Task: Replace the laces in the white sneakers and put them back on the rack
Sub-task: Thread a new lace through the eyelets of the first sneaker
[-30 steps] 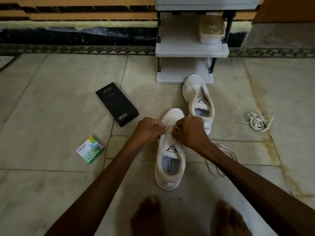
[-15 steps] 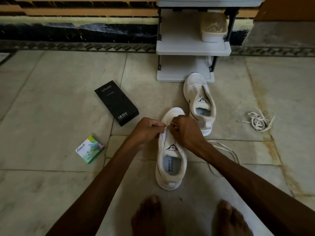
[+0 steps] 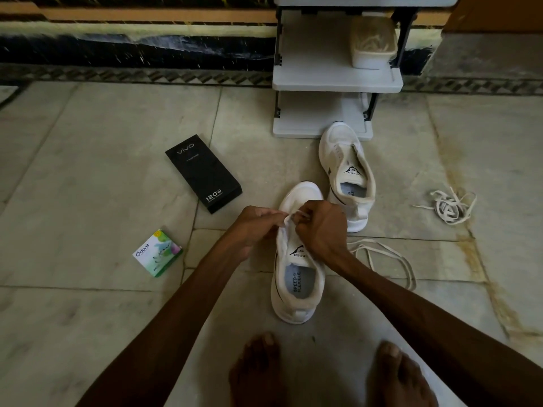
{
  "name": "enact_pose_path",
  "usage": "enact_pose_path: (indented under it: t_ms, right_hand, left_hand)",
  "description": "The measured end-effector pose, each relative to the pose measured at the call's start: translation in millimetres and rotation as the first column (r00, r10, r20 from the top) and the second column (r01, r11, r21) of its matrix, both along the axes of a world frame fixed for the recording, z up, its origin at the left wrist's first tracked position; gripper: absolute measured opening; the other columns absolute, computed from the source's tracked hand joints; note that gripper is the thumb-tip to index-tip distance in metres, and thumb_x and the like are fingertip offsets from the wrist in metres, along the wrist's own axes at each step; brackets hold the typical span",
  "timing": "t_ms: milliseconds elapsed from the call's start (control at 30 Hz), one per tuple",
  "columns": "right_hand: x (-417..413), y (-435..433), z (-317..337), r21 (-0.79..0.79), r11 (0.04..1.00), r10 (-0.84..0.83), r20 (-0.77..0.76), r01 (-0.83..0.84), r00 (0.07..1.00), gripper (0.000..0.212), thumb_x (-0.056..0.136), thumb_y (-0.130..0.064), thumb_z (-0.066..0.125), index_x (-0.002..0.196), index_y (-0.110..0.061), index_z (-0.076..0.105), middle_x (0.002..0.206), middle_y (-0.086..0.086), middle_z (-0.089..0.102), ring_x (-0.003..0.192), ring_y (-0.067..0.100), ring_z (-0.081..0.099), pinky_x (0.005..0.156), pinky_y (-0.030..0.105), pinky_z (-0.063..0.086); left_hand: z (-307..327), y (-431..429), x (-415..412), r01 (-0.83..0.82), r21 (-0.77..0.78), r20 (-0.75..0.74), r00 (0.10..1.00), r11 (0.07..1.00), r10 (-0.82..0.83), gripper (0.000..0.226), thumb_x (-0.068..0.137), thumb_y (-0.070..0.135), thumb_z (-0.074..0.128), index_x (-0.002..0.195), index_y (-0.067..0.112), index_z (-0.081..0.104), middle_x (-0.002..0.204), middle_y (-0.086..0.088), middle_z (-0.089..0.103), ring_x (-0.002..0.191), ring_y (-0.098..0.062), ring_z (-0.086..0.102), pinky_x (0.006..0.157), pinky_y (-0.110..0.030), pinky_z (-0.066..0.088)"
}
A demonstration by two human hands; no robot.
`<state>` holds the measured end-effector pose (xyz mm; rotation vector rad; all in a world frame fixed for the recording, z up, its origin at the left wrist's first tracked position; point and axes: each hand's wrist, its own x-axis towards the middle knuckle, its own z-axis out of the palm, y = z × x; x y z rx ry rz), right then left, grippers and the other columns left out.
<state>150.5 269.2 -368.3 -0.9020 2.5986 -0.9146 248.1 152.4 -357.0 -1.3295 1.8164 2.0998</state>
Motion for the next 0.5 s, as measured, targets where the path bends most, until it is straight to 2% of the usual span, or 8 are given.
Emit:
enact_pose_path:
  t_ms: [167, 233, 300, 367, 433, 500]
  right_hand:
    - [6.3, -8.0, -3.0, 0.059, 0.998, -0.031, -0.056, 0.034, 0.998, 0.007, 0.075, -0.021, 0.065, 0.072, -0.017, 0.071, 0.065, 0.003, 0.067, 0.063, 0.023, 0.064, 0.060, 0.037, 0.054]
    - [5.5, -8.6, -3.0, 0.082, 0.996, -0.035, -0.044, 0.039, 0.998, 0.007, 0.076, -0.022, 0.067, 0.075, -0.019, 0.073, 0.069, 0.003, 0.070, 0.068, 0.024, 0.066, 0.063, 0.039, 0.055]
    - [3.4, -6.2, -2.8, 0.088, 0.996, -0.022, -0.036, 0.025, 0.999, 0.005, 0.077, -0.024, 0.071, 0.079, -0.022, 0.075, 0.072, 0.001, 0.072, 0.070, 0.022, 0.067, 0.064, 0.038, 0.055]
    - [0.3, -3.1, -2.3, 0.056, 0.998, -0.004, -0.020, 0.006, 1.000, 0.003, 0.075, -0.024, 0.076, 0.077, -0.024, 0.076, 0.070, -0.001, 0.072, 0.067, 0.018, 0.066, 0.063, 0.035, 0.054]
    - [-3.0, -2.0, -1.4, 0.028, 1.000, 0.014, -0.006, -0.014, 1.000, 0.007, 0.071, -0.023, 0.081, 0.074, -0.024, 0.075, 0.069, -0.002, 0.072, 0.064, 0.017, 0.065, 0.061, 0.034, 0.053]
    - [-5.8, -2.1, -1.8, 0.042, 0.998, 0.050, -0.019, -0.049, 0.999, 0.009, 0.069, -0.021, 0.082, 0.072, -0.022, 0.073, 0.069, 0.000, 0.071, 0.065, 0.019, 0.064, 0.061, 0.035, 0.052]
  left_hand:
    - [0.7, 2.6, 0.2, -0.015, 0.025, 0.011, 1.000, 1.000, 0.014, 0.023, 0.080, 0.010, 0.069, 0.103, 0.005, 0.073, 0.100, -0.015, 0.073, 0.101, -0.031, 0.068, 0.093, -0.041, 0.055]
    - [1.6, 0.8, -0.6, -0.012, 0.063, 0.003, 1.000, 0.998, 0.012, 0.024, 0.079, 0.009, 0.068, 0.103, 0.002, 0.073, 0.099, -0.016, 0.073, 0.098, -0.030, 0.069, 0.084, -0.035, 0.058]
    - [3.7, -1.1, 0.6, -0.025, 0.127, -0.024, 0.999, 0.992, 0.028, 0.024, 0.083, 0.009, 0.066, 0.105, 0.000, 0.071, 0.098, -0.015, 0.074, 0.091, -0.023, 0.071, 0.071, -0.025, 0.056]
    - [5.2, -1.0, 1.6, -0.061, 0.159, -0.056, 0.996, 0.985, 0.070, 0.021, 0.088, 0.011, 0.064, 0.105, 0.000, 0.070, 0.093, -0.012, 0.075, 0.082, -0.017, 0.073, 0.064, -0.020, 0.055]
    - [3.7, 1.7, 0.3, -0.087, 0.099, -0.068, 0.993, 0.991, 0.094, 0.020, 0.090, 0.013, 0.065, 0.104, -0.001, 0.070, 0.089, -0.011, 0.075, 0.075, -0.014, 0.073, 0.062, -0.019, 0.055]
    - [0.6, 5.0, -1.9, -0.097, -0.024, -0.061, 0.994, 0.995, 0.095, 0.021, 0.087, 0.013, 0.071, 0.103, -0.001, 0.071, 0.088, -0.012, 0.075, 0.073, -0.016, 0.073, 0.062, -0.020, 0.055]
